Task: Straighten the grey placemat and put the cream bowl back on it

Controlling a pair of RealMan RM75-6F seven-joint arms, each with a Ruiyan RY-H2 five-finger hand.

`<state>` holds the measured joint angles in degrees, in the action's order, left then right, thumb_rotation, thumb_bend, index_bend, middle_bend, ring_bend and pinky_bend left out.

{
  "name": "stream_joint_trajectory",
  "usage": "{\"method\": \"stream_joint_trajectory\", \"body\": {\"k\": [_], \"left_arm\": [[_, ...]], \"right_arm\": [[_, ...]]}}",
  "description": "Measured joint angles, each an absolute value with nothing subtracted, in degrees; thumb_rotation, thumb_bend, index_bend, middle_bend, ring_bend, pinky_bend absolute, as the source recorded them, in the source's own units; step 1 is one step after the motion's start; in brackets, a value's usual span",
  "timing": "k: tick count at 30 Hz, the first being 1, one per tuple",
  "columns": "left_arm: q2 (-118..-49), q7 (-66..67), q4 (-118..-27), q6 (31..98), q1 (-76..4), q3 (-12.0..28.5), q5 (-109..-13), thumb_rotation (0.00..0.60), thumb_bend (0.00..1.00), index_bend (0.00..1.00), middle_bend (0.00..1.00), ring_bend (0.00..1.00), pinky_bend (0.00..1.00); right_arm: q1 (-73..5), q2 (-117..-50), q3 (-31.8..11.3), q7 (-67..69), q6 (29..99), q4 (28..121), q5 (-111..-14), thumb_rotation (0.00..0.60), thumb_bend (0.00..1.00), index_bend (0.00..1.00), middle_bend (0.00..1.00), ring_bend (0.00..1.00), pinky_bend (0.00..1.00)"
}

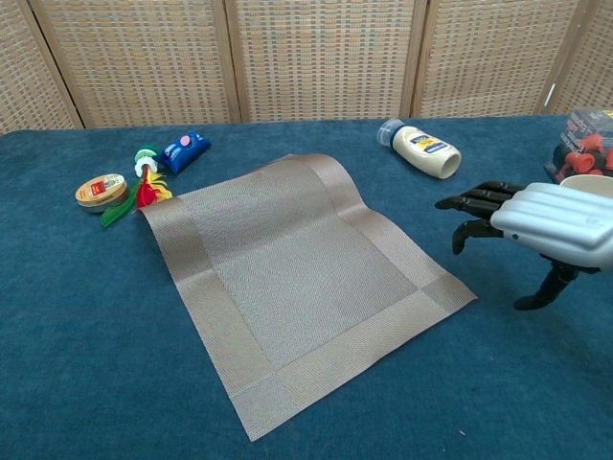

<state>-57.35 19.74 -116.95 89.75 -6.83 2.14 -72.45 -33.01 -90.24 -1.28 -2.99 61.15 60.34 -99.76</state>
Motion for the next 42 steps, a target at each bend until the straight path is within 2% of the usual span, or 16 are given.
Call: {"method": "stream_joint_trajectory", "body": {"k": [15,30,33,38,42], "left_arm": [[-57.0,18.67,-116.66,88.59,-6.36,3.03,-72.76,0.6,0.0,0.0,0.0,0.0,0.0],[-57.17,18.21,-116.12,87.93,-6.16,3.82,-73.06,0.6,0.0,0.0,0.0,0.0,0.0],[-57.18,18.17,-116.07,87.85,-6.13,3.85,-73.25,0.6,0.0,0.0,0.0,0.0,0.0],[-57.09,18.07,-116.1,87.69,-6.01,3.83,-73.54,0.6,0.0,0.0,0.0,0.0,0.0],[-57.0,17.98,-116.17,87.69,-5.88,3.87,-73.76,0.6,0.0,0.0,0.0,0.0,0.0]], "right_arm": [[-35.37,-93.52,0.07,-2.62,59.45,59.59,-97.99,0.6,0.0,0.33,0.04,0.0,0.0],[-38.62,-96.57,-1.94,-0.68,58.32,57.85,-95.14,0.6,0.02,0.34,0.05,0.0,0.0],[-39.12,-96.82,-2.37,-0.43,58.32,57.65,-94.69,0.6,0.08,0.35,0.06,0.0,0.0],[-39.95,-96.88,-2.84,-0.08,58.01,58.2,-94.1,0.6,0.29,0.35,0.06,0.0,0.0],[-40.67,-96.17,-2.49,0.4,57.07,59.27,-94.09,0.6,0.4,0.35,0.06,0.0,0.0]]}}
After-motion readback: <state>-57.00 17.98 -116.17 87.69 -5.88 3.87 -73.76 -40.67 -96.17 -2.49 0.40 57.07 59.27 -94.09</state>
